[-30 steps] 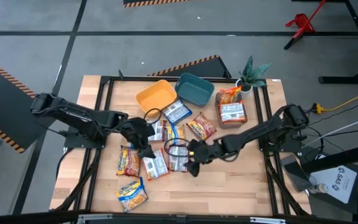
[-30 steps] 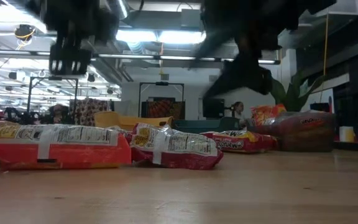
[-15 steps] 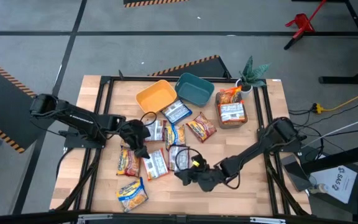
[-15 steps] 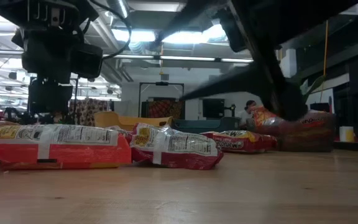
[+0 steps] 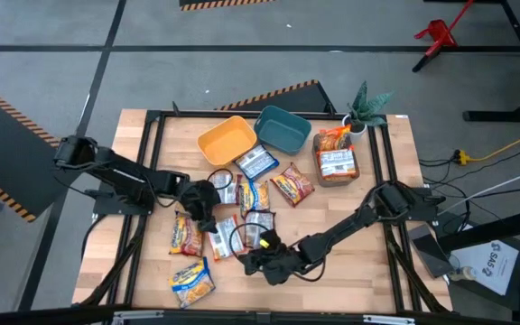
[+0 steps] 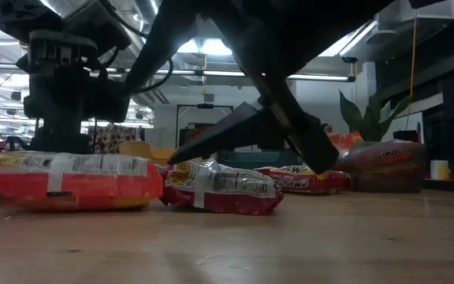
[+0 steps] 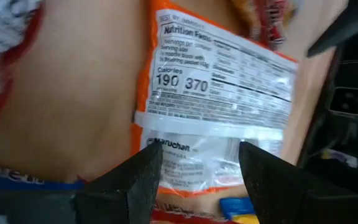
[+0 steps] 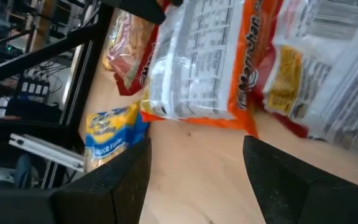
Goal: Sort Maruchan noodles
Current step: Put the orange noodle pack into the black bin
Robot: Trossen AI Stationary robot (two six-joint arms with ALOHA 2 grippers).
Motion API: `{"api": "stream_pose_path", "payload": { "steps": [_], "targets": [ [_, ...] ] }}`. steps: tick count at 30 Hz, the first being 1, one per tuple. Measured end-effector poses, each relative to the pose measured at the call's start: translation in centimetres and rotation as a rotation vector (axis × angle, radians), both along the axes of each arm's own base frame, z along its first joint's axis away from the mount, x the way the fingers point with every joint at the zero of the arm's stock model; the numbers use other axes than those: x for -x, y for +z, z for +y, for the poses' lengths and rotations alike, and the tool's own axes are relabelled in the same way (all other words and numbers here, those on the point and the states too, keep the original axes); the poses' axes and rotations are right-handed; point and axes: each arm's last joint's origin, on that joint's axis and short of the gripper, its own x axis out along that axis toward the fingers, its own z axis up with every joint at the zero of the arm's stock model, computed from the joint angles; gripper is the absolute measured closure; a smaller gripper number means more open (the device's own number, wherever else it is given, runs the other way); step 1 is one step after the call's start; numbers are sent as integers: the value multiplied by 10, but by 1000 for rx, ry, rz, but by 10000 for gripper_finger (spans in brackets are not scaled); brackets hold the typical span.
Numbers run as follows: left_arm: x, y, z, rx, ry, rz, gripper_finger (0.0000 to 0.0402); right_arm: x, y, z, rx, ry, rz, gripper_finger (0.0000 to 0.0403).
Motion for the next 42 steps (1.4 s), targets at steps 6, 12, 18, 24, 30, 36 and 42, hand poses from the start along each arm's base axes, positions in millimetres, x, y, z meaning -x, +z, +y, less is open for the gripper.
{"api": "stream_pose_path", "payload": {
  "steps": [6, 12, 18, 24, 30, 36, 42],
  "targets": [
    [-2, -5, 1, -32, 25, 20, 191, 3, -3, 1, -54, -29, 23, 164],
    [-4, -5, 2, -43, 93, 18, 191, 2, -5, 0, -57, -36, 21, 164],
    [-4, -6, 1, -47, 101, 23, 191, -8, -19, -9, -78, -44, 14, 164],
    [-4, -7, 2, -54, 108, 30, 191, -15, -19, -20, -56, -61, 2, 164],
    [-5, -14, 2, -61, 113, 69, 191, -22, -19, -35, -53, -66, 8, 164],
    [-6, -17, 2, -65, 115, 81, 191, -25, -18, -38, -88, -47, 2, 164],
    [-7, -17, 2, -66, 115, 80, 191, -25, -14, -30, -146, -53, -51, 164]
  ]
}}
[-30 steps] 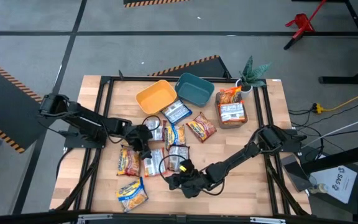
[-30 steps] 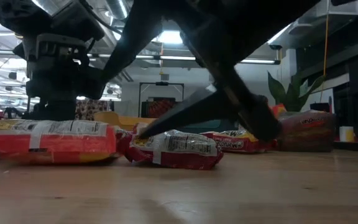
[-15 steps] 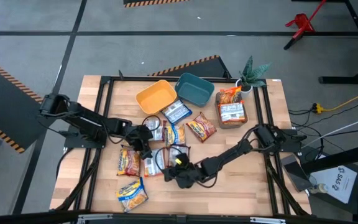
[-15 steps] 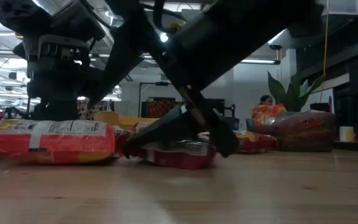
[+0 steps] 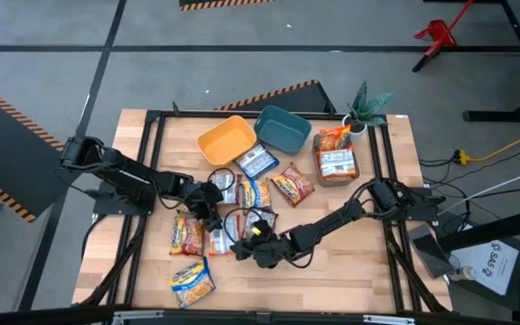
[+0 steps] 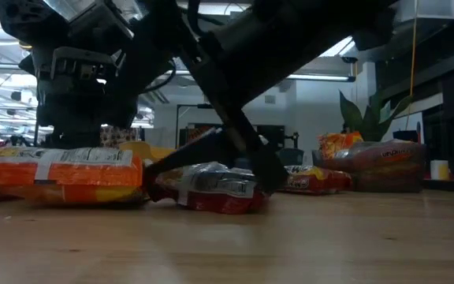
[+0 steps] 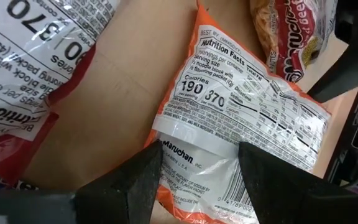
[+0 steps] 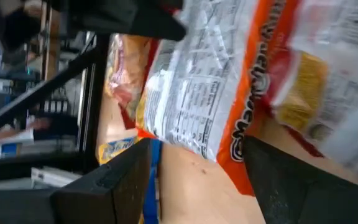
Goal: Sort Maruchan noodles
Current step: Put the orange noodle pack into the black bin
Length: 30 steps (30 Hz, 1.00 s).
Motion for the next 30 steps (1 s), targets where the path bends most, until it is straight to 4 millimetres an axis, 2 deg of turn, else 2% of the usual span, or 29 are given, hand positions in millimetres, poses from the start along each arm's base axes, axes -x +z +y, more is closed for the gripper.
{"api": "stream_pose_path", "payload": {
  "steps": [5, 13, 21, 25, 30],
  "targets": [
    [0, 0, 0, -2, 2, -3, 191, 1, -9, -8, 5, -51, 62, 164],
    [-1, 0, 0, -8, 7, -8, 191, -13, -18, -7, -51, -29, -4, 164],
    [-1, 0, 0, -13, 13, -11, 191, -16, -15, 6, -127, 146, 70, 164],
    [-1, 0, 0, -10, 23, -11, 191, -15, -13, 8, -95, 51, 105, 164],
    [-1, 1, -2, -15, 35, -13, 191, -23, -14, -12, -113, -43, 94, 164]
  ]
}}
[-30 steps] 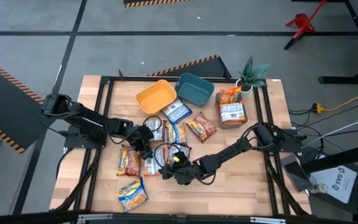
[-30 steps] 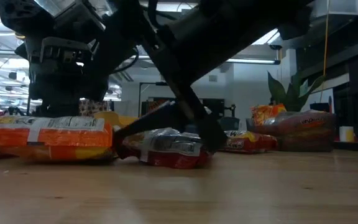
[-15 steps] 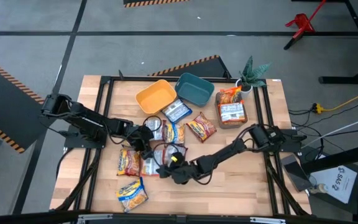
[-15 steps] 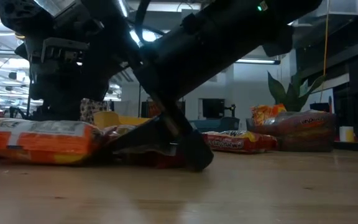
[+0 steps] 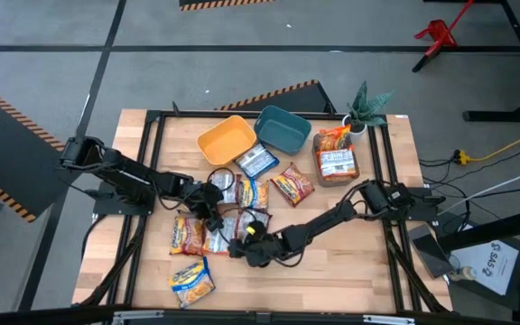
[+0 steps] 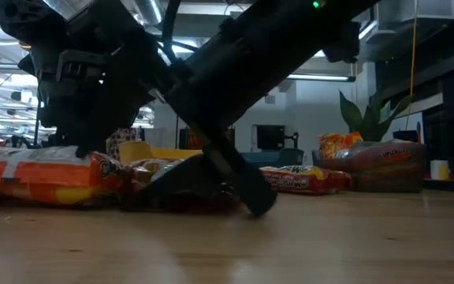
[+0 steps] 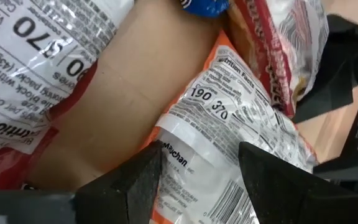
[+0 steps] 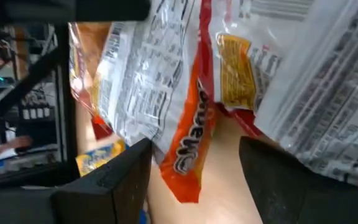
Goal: Sort Maruchan noodles
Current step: Put the orange noodle pack into the black bin
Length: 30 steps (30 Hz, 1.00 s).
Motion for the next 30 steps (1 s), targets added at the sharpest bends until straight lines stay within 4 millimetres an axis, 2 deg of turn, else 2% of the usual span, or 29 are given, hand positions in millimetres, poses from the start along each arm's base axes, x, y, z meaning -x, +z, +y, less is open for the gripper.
{"api": "stream_pose_path", "payload": {
  "steps": [7, 11, 19, 24, 27, 30],
  "targets": [
    [-1, 0, -2, -3, 22, -11, 191, -10, 2, -21, -5, -71, -45, 164],
    [-1, 0, -3, -5, 30, -17, 191, -13, 4, -23, -24, -58, -42, 179],
    [-2, 1, -3, -1, 28, -24, 191, -13, 4, -22, -17, -46, -48, 295],
    [-3, 11, -2, 23, 19, -63, 191, -13, 6, -18, -30, 2, -57, 373],
    [-9, 26, -2, 77, 2, -122, 191, -11, 8, -13, -33, 21, -58, 386],
    [-12, 44, -3, 138, -31, -181, 191, -8, 19, -5, -39, 40, -75, 393]
  ]
}}
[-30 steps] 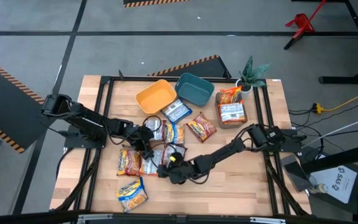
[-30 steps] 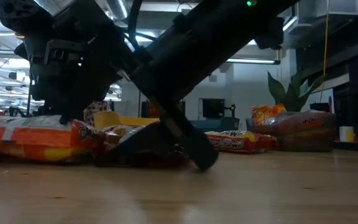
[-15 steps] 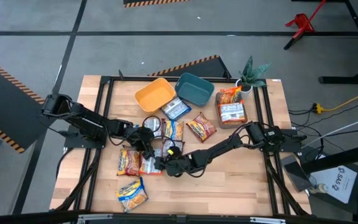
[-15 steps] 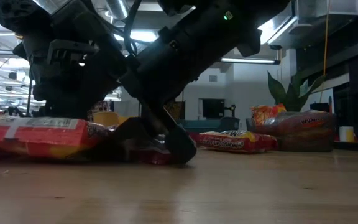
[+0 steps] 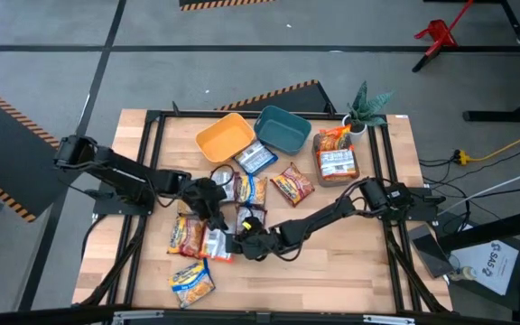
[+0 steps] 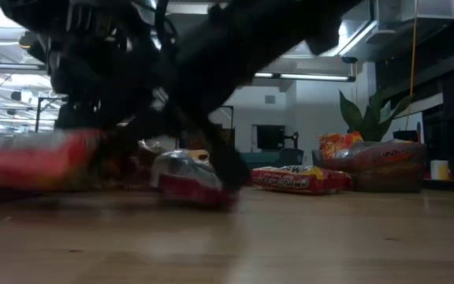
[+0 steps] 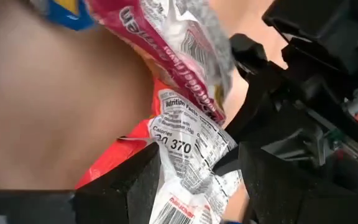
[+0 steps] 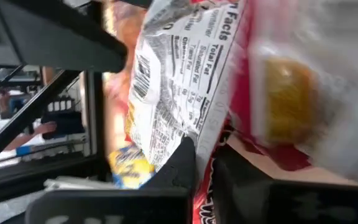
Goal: Sort Maruchan noodles
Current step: Put the orange noodle pack into the black bin
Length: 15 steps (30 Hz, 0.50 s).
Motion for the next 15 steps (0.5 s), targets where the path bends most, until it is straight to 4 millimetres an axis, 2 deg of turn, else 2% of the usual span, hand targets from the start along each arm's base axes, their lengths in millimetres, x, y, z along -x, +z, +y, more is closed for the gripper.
{"api": "stream_pose_path", "payload": {
  "steps": [7, 15],
  "targets": [
    [-5, 47, 0, 72, -10, -160, 191, 16, 45, 14, 47, 6, -34, 401],
    [-5, 105, 14, 62, 49, -364, 191, 45, 79, -2, 200, -10, 145, 402]
  ]
}}
